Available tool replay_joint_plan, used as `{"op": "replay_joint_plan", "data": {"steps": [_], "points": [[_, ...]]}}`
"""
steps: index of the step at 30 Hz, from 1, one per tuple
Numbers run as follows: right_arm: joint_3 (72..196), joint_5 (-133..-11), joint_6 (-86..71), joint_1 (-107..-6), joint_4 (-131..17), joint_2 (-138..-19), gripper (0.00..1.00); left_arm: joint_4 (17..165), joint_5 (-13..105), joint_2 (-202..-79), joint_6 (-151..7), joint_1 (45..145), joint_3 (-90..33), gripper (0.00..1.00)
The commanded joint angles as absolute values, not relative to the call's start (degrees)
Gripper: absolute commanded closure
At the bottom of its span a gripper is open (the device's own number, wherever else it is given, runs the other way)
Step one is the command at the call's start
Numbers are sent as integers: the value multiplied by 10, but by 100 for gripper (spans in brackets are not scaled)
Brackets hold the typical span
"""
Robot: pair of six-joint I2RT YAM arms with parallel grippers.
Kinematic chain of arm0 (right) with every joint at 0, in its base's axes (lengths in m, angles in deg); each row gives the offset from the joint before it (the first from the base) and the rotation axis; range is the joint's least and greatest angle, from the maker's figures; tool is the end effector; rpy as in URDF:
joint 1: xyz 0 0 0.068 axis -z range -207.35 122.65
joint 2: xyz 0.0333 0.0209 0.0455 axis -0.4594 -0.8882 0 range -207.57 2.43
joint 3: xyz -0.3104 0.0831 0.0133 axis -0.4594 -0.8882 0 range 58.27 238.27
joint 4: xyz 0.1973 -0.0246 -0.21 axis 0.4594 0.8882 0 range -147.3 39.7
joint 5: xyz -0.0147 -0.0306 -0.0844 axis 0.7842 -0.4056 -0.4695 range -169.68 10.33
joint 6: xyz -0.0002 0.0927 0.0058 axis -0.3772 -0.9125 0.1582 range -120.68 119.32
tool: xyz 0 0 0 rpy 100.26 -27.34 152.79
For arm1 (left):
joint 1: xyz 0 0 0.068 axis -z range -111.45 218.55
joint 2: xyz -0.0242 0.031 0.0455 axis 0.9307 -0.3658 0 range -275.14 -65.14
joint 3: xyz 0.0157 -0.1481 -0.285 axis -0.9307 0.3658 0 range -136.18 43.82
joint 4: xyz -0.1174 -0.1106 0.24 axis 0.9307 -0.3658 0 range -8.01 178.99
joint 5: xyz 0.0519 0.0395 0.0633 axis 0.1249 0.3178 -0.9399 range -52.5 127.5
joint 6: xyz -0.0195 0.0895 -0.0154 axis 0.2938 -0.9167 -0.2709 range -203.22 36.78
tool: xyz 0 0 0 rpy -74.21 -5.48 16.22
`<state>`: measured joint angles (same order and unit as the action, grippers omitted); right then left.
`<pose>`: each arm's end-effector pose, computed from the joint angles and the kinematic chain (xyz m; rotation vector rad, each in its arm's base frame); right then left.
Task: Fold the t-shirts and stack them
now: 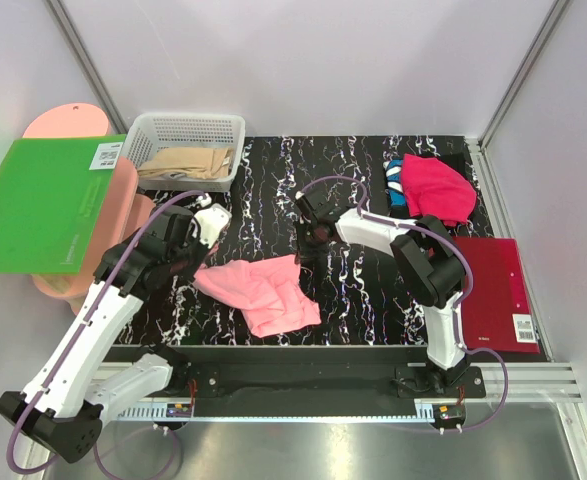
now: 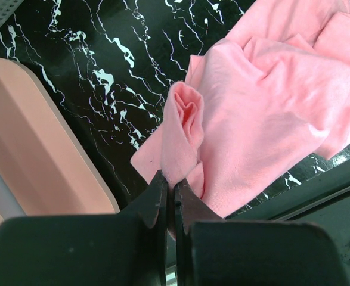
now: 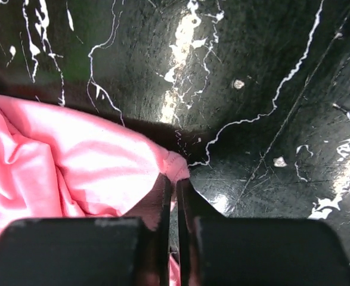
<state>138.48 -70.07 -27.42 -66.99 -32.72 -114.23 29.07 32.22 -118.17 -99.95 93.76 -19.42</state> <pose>0.3708 0.3253 0.1425 -0.3682 2.7261 0.5822 0.1772 -0.0749 0.3522 0.8326 2.2872 0.0459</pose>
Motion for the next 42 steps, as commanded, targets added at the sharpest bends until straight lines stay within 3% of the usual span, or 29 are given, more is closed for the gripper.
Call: {"op": "replay_joint_plan", "data": {"steps": [1,8,15,19,24,28,36,42], "points": [[1371,-690,-278,-673,-344,-1124,100,309,303,-1180,-1004,932,-208,100],[1329,-803,-241,-640,-267,-985,100,318,386,-1216,-990,933,-245,100],[1323,-848,-229,-506,-173,-764,100,294,476,-1318,-971,975,-440,100],[1358,-859,-225,-495,-126,-706,100,279,508,-1337,-975,990,-507,100],[1317,-801,-268,-495,-111,-642,100,293,493,-1279,-989,990,-396,100],[1274,-784,-284,-496,-99,-582,100,341,427,-1203,-1008,991,-209,100],[1234,-813,-312,-496,-36,-519,100,348,438,-1140,-1020,989,-136,100],[1190,-823,-316,-497,-119,-606,100,377,379,-1167,-1030,987,-95,100]]}}
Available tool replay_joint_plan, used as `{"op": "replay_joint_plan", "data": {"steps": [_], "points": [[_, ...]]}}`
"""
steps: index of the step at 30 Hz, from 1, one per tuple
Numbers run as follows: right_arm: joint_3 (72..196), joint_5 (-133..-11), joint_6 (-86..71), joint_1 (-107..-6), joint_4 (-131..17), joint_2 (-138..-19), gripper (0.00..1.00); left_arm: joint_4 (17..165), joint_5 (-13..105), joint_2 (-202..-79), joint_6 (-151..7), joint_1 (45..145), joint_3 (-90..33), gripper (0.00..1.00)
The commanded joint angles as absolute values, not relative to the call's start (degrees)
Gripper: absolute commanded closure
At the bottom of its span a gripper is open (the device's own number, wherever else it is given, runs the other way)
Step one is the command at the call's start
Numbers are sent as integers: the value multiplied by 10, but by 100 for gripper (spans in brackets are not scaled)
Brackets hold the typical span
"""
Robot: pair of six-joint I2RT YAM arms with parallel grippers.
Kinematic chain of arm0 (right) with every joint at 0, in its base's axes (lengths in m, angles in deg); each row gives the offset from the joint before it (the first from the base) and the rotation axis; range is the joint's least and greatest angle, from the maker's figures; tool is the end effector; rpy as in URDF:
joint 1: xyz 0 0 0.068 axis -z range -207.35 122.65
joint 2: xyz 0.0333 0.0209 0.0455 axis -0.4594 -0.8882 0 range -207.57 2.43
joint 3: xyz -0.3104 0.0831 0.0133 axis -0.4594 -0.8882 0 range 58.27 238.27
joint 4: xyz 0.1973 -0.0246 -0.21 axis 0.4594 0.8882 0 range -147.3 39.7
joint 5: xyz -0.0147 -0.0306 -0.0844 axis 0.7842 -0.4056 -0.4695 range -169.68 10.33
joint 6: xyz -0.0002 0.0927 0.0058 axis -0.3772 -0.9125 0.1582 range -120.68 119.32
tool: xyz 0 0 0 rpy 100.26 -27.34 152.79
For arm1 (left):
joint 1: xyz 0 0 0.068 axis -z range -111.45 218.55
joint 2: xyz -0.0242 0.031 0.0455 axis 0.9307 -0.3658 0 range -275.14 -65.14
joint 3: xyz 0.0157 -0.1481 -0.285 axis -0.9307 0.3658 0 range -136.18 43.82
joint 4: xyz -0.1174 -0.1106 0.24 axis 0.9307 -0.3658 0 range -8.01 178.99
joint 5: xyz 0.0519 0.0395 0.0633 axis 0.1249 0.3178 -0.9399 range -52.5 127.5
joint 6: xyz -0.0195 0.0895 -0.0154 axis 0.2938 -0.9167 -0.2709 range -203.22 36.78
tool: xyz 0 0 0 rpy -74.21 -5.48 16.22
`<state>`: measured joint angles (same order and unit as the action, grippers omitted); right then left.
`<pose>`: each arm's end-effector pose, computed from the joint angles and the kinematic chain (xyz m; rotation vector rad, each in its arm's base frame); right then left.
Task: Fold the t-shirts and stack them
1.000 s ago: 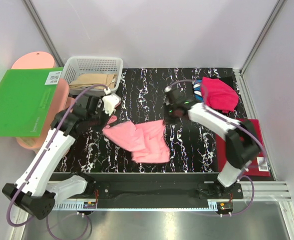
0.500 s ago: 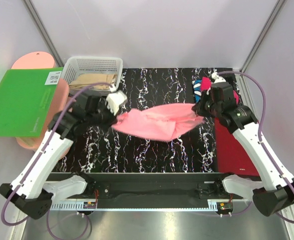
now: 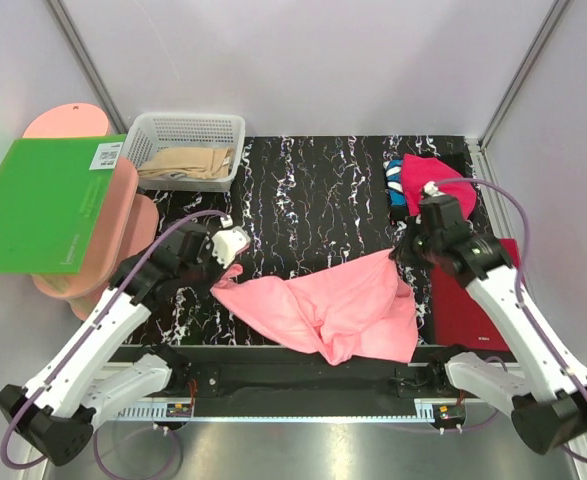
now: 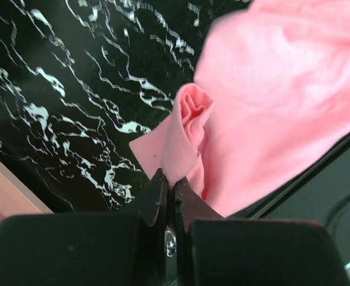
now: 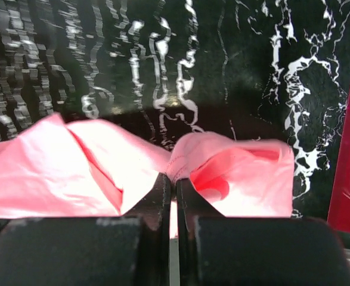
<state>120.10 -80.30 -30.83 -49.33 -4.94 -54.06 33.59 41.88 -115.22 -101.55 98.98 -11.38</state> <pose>0.2059 0.0821 0.3453 0.1786 2.4257 0.4088 0.1579 -0.1002 0.3176 1.0438 2.2209 -0.1867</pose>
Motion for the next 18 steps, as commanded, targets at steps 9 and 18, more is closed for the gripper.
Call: {"op": "replay_joint_plan", "data": {"steps": [9,18], "points": [[1327,-894,-271,-489,-177,-871,100,535,220,-1271,-1111,982,-71,100],[1404,-910,-270,-435,-198,-995,59,608,161,-1357,-1160,968,-53,88]]}}
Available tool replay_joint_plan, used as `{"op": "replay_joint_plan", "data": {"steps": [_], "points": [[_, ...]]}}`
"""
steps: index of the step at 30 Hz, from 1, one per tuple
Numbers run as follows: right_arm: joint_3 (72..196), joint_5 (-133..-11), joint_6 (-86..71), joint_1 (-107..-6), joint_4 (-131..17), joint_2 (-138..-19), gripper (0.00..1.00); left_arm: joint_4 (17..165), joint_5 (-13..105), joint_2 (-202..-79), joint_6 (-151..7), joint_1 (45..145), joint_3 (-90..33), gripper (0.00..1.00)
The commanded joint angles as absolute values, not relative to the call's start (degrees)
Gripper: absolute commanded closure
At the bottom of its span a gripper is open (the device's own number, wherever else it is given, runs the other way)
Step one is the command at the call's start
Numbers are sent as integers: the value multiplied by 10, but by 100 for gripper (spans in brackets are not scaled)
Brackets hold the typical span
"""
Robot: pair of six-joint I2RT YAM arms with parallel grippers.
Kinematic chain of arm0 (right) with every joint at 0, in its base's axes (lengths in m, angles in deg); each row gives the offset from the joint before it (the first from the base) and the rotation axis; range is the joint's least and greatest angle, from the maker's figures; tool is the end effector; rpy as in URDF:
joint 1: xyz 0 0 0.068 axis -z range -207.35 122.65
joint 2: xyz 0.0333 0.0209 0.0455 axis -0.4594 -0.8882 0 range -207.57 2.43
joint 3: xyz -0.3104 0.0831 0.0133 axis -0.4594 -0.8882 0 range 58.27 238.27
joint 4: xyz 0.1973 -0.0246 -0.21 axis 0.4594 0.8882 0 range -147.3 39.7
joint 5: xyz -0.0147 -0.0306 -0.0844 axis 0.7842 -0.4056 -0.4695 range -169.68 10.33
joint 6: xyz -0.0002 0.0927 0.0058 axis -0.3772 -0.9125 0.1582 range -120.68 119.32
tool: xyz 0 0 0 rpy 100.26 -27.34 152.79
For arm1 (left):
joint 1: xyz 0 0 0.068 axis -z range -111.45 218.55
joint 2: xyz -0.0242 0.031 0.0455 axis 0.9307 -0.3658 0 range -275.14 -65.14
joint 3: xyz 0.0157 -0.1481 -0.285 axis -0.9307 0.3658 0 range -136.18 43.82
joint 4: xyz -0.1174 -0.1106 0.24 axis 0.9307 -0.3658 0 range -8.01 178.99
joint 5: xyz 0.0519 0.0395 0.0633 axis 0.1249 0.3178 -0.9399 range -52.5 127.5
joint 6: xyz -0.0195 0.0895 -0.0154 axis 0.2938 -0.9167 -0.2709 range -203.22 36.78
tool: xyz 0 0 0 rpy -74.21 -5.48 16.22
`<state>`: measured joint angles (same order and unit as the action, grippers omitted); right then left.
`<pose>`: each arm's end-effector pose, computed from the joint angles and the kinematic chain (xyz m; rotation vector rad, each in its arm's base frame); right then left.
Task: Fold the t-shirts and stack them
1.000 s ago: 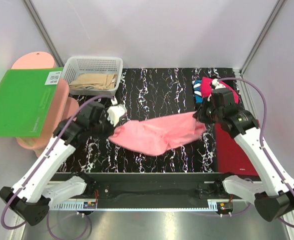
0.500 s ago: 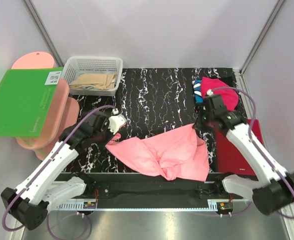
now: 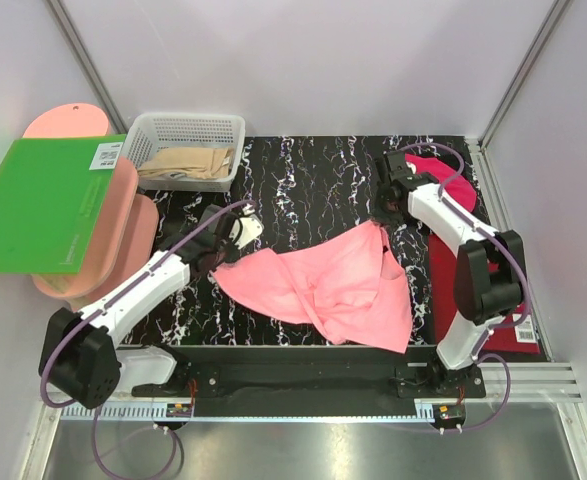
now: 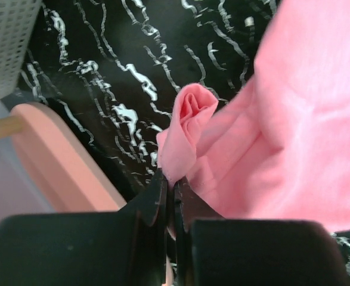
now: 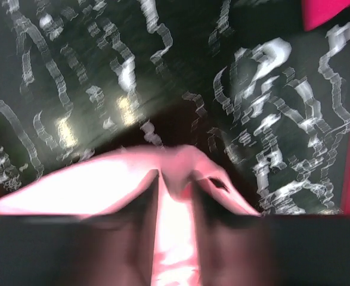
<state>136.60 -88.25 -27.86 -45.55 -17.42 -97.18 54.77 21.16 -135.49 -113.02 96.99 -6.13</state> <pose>0.4081 0.1210 0.2422 0.2556 2.6081 0.0786 0.2590 -0.1135 0.2442 1.1186 2.2437 0.3690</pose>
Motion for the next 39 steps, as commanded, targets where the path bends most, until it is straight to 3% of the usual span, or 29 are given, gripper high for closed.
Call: {"op": "replay_joint_plan", "data": {"steps": [1,2,3,5,8,13,18,22,29,39], "points": [[1405,-909,-267,-433,-195,-999,42,606,161,-1356,-1160,967,-44,80],[1403,-909,-266,-433,-192,-1000,25,606,158,-1355,-1167,967,-36,74],[1393,-914,-270,-434,-189,-994,18,605,154,-1352,-1171,968,-29,65],[1376,-920,-276,-434,-187,-977,15,605,134,-1346,-1178,967,-12,52],[1330,-927,-293,-434,-181,-922,14,594,128,-1313,-1179,967,-7,29],[1222,-834,-320,-434,-197,-823,31,562,167,-1267,-1165,968,-54,14],[1172,-805,-325,-434,-213,-827,42,564,190,-1350,-1139,968,-95,13],[1164,-783,-328,-434,-221,-851,50,572,183,-1439,-1120,967,-117,19],[1149,-762,-336,-434,-256,-888,51,582,169,-1544,-1087,937,-142,23],[1134,-745,-336,-433,-294,-935,53,587,160,-1496,-1093,898,-91,24]]}}
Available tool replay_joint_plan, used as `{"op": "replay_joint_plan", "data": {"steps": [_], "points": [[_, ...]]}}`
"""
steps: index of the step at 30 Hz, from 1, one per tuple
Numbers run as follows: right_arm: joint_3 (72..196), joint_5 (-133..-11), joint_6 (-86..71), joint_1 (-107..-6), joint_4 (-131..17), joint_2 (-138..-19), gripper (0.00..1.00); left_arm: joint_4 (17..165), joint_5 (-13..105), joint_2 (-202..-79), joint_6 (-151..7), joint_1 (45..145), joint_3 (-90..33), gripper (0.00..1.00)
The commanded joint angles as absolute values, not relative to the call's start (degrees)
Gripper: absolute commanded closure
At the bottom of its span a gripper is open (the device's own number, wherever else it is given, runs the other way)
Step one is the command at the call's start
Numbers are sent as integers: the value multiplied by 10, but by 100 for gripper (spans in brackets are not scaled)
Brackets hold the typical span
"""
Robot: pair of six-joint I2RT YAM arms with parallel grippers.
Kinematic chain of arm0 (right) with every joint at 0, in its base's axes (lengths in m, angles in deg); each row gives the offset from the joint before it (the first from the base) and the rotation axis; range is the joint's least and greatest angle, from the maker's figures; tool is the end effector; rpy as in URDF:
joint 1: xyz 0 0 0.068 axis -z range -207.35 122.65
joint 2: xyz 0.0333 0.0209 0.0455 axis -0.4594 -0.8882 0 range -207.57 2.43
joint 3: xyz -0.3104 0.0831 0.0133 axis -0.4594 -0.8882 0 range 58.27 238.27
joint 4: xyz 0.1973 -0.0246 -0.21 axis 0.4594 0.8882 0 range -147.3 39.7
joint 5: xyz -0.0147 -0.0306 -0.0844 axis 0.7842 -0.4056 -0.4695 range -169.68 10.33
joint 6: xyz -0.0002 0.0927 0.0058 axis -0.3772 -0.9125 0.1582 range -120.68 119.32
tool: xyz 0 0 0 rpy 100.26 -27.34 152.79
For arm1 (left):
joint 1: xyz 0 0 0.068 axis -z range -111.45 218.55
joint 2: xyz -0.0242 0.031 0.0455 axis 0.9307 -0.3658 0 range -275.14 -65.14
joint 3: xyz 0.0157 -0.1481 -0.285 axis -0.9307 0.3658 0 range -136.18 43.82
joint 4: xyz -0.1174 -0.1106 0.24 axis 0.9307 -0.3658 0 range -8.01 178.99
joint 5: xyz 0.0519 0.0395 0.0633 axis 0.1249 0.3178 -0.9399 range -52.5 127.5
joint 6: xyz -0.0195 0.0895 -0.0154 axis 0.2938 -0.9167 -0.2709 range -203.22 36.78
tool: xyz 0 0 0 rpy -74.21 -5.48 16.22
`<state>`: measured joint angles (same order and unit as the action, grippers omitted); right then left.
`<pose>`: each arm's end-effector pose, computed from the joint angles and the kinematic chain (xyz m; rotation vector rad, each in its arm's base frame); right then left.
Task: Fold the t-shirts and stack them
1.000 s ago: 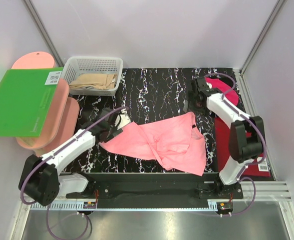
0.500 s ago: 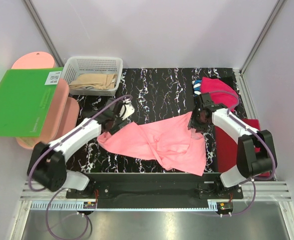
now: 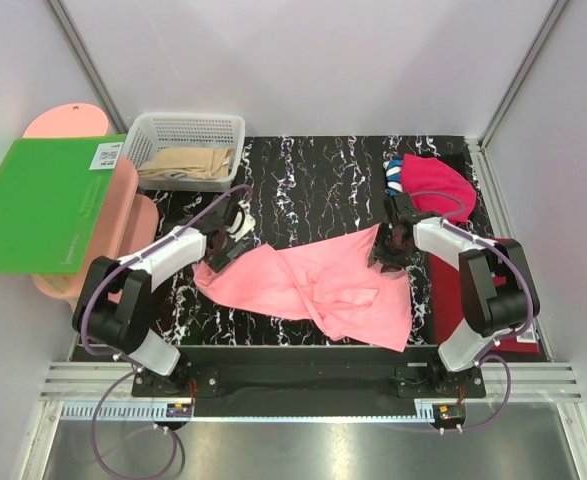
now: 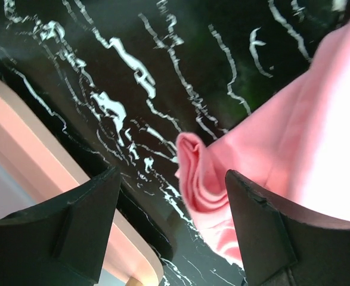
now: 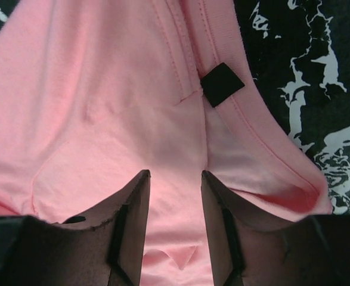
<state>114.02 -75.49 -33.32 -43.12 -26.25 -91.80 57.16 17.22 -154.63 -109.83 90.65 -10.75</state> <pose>0.3355 0.1010 0.1555 0.3967 2.8020 0.3038 0.3229 -0.0998 0.1797 1.0260 2.5079 0.5058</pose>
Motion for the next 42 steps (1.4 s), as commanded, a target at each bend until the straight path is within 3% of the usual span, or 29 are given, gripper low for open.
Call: {"op": "replay_joint_plan", "data": {"steps": [1,8,9,10,14,20,24,30,32,34,35,38,42], "points": [[1133,-745,-335,-434,-297,-942,53,587,157,-1485,-1097,895,-87,24],[1123,-733,-336,-434,-319,-965,61,590,161,-1476,-1092,882,-48,22],[1122,-733,-337,-434,-321,-967,66,590,161,-1478,-1088,882,-46,22],[1122,-733,-336,-434,-322,-968,77,590,161,-1484,-1087,882,-43,21],[1121,-732,-336,-433,-322,-960,100,598,160,-1499,-1082,879,-37,21],[1119,-724,-338,-434,-321,-948,100,607,178,-1533,-1073,877,-62,24],[1115,-720,-340,-434,-320,-939,100,585,203,-1555,-1062,877,-94,36],[1112,-714,-340,-434,-321,-928,100,561,240,-1565,-1041,879,-137,32],[1113,-713,-341,-434,-319,-928,100,556,249,-1565,-1038,879,-144,58],[1115,-712,-342,-434,-317,-923,100,550,251,-1571,-1038,880,-144,78],[1117,-712,-341,-434,-316,-923,100,550,250,-1573,-1039,879,-142,82],[1122,-713,-340,-434,-311,-919,100,550,249,-1573,-1041,879,-134,84],[1126,-716,-339,-434,-302,-912,100,549,250,-1566,-1042,880,-122,76]]}}
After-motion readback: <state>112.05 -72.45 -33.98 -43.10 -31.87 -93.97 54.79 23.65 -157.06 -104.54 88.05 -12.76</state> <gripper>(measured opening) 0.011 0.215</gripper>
